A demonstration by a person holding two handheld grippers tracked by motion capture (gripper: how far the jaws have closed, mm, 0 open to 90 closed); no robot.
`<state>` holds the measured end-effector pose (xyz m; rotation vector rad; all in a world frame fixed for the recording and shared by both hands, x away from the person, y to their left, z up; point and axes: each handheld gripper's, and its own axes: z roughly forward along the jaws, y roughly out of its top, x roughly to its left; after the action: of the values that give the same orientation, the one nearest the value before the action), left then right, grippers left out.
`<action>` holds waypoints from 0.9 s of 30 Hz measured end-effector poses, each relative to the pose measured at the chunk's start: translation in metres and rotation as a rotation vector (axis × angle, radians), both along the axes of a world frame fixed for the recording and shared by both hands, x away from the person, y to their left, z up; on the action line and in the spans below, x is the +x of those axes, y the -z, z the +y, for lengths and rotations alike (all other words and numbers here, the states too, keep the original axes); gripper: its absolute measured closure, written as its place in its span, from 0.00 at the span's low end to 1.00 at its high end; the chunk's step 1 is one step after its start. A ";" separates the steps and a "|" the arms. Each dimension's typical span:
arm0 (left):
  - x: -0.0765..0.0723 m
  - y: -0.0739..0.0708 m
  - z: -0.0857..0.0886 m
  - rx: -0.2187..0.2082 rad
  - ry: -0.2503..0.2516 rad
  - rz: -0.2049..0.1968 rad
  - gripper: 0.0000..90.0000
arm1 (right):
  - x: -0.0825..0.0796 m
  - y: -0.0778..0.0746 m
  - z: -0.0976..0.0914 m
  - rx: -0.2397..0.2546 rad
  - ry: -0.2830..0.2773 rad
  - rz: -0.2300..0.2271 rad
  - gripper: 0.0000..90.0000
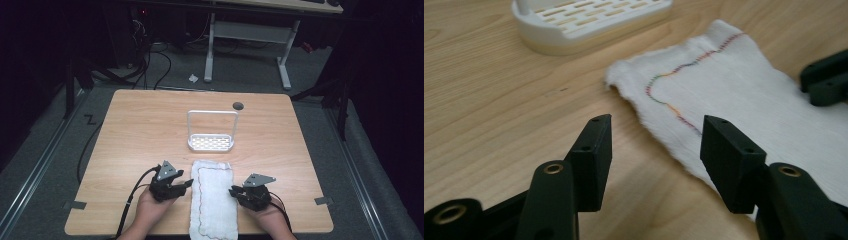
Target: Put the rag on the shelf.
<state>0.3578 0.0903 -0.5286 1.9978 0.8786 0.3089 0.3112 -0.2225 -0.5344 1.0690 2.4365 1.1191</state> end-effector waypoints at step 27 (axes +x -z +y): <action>0.053 0.012 -0.043 -0.027 -0.009 0.131 0.89 | 0.027 -0.015 0.005 0.070 0.108 -0.014 0.68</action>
<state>0.4110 0.0470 -0.5401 2.0070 0.9693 0.1711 0.3384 -0.2180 -0.5197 1.1944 2.3140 1.1798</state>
